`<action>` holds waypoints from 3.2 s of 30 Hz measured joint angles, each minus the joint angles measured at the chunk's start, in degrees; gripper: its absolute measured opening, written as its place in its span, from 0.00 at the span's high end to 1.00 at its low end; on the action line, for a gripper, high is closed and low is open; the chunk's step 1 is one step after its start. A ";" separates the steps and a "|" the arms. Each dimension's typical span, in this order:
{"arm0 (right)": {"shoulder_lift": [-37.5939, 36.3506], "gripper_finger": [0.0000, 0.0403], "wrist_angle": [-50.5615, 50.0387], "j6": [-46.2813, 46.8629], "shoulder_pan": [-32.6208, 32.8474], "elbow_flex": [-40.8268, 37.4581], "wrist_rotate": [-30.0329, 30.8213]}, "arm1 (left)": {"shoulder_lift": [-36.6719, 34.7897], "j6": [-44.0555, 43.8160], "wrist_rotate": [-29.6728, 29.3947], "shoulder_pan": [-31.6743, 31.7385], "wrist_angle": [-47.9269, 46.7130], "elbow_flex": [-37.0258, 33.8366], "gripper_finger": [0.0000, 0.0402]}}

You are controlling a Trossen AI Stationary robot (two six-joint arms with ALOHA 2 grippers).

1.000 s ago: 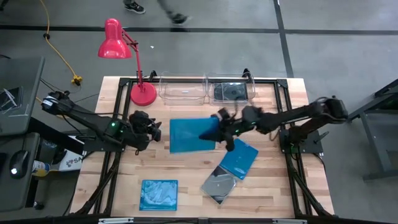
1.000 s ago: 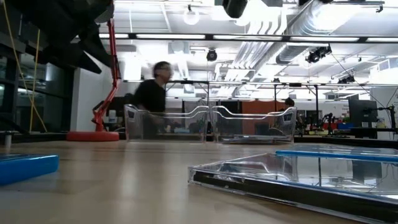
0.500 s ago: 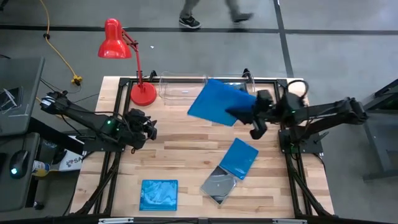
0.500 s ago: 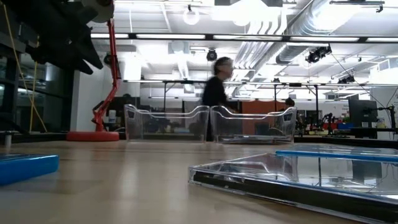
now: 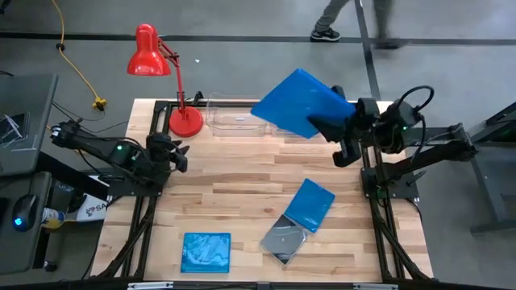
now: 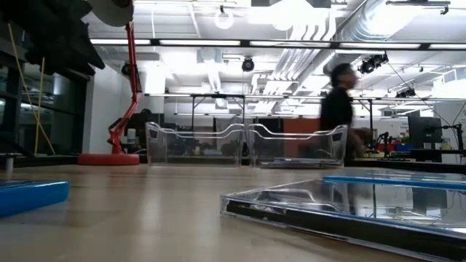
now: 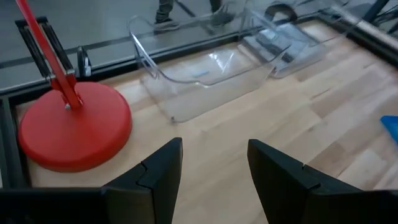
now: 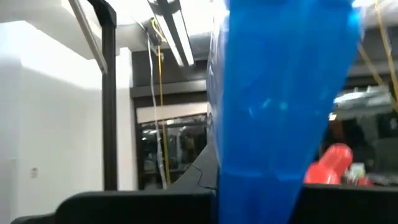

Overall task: Pick & place jewel cases by type
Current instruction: Put the top left blue cd case into the left transparent bin

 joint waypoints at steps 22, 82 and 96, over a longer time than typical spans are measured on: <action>21.37 1.00 -9.98 -22.36 0.43 33.59 -6.85 | -27.51 25.56 -1.05 0.00 -0.41 0.00 0.55; 47.29 1.00 -22.44 -43.26 3.15 58.30 47.47 | -27.67 29.51 12.63 -0.02 0.52 0.00 0.55; 46.83 1.00 -52.60 24.63 -18.34 56.72 8.64 | -27.67 29.51 12.46 -0.02 0.49 0.00 0.55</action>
